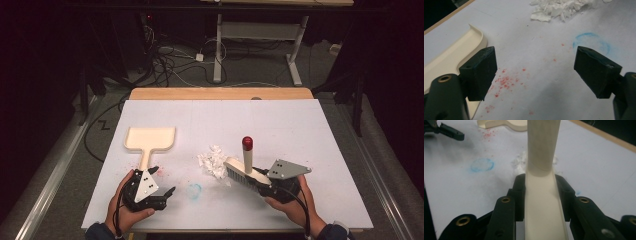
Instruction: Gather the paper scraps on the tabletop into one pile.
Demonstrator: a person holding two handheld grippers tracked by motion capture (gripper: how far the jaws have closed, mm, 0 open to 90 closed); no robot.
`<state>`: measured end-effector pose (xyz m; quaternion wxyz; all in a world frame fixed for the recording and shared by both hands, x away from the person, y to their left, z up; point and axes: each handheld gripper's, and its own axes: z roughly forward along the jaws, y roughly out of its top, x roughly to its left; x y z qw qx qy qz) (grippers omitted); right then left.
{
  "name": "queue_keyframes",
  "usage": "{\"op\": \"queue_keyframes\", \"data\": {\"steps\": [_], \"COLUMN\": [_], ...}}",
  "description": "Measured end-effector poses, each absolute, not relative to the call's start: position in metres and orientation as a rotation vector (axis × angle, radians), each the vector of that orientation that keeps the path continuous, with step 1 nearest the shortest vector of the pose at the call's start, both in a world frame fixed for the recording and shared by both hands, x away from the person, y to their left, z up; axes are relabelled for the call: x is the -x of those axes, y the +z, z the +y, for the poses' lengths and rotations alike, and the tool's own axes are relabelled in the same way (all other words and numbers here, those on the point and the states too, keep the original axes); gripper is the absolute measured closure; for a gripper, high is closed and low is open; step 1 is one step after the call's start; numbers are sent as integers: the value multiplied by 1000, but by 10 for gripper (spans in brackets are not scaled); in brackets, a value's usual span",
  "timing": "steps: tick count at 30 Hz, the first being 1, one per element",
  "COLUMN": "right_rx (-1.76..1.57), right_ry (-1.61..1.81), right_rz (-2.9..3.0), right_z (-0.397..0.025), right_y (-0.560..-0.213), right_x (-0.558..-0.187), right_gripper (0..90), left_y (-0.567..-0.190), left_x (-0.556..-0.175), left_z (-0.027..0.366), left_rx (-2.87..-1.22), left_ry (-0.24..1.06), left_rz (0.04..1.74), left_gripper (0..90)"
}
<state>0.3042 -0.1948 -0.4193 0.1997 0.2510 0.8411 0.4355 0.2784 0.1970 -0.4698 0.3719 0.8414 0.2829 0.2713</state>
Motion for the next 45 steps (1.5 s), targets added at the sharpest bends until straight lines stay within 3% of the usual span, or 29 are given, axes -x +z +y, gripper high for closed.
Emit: {"op": "queue_keyframes", "data": {"steps": [14,25,34,45], "right_rx": [-836,-1006,-992,-982], "right_ry": [1274,1099,1134,1177], "right_rz": [2182,2078,2040,2004], "right_z": [-226,-178,-134,-190], "right_y": [-398,-438,-441,-415], "right_x": [-303,-340,-342,-342], "right_gripper": [679,680,679,678], "left_y": [-468,-470,-471,-470], "left_x": [-277,-279,-279,-278], "left_z": [197,194,196,195], "left_rx": [-2153,-2169,-2171,-2173], "left_ry": [709,692,685,694], "left_rz": [728,723,720,718], "left_gripper": [178,178,179,179]}}
